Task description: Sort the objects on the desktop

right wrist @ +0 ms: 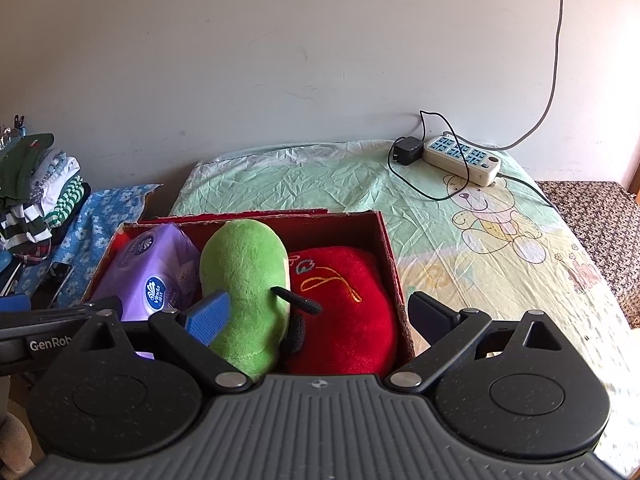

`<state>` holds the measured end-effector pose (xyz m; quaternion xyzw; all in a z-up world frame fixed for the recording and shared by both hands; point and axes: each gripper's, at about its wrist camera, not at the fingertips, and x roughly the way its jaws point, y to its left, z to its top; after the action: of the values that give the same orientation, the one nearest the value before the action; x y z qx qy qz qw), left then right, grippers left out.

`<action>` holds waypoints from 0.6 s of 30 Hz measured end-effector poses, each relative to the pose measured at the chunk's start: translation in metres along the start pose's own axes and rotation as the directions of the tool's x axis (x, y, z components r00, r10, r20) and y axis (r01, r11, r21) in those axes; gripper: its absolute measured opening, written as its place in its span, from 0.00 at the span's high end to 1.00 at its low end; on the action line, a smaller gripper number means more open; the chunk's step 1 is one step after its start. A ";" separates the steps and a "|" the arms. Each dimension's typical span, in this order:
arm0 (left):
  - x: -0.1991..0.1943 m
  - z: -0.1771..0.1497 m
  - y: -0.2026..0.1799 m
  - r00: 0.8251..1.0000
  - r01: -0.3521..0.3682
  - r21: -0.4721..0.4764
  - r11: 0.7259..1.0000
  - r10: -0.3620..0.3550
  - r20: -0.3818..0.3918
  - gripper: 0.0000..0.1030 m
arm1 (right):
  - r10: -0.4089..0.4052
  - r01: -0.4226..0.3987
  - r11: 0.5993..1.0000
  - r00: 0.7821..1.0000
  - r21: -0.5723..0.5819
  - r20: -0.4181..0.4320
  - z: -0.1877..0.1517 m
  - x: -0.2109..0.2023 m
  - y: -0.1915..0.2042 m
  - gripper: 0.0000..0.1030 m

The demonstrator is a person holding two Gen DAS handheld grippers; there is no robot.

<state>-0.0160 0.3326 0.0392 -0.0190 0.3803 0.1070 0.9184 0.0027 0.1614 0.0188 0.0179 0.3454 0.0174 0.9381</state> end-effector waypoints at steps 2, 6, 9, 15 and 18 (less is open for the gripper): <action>0.001 0.000 0.000 1.000 0.002 0.001 1.000 -0.002 -0.001 0.01 | -0.001 0.001 1.000 1.000 -0.001 0.001 0.000 0.000 0.000 0.05; 0.001 0.000 -0.001 1.000 0.005 0.002 1.000 -0.005 -0.002 0.01 | -0.003 0.003 1.000 1.000 0.007 0.007 0.001 0.000 -0.001 0.05; 0.000 0.000 -0.002 1.000 0.006 0.006 1.000 -0.006 0.001 0.01 | -0.005 0.004 1.000 1.000 0.012 0.008 0.001 0.000 -0.002 0.05; -0.001 0.001 -0.002 1.000 0.008 0.007 1.000 -0.008 0.007 0.01 | -0.007 0.006 1.000 1.000 0.017 0.010 0.000 0.000 -0.002 0.05; -0.001 0.000 -0.001 1.000 0.009 0.004 1.000 -0.009 0.006 0.01 | -0.006 0.006 1.000 1.000 0.019 0.012 0.000 0.000 -0.002 0.05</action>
<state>-0.0163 0.3314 0.0398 -0.0185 0.3778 0.1022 0.9201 0.0026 0.1590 0.0182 0.0258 0.3398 0.0113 0.9401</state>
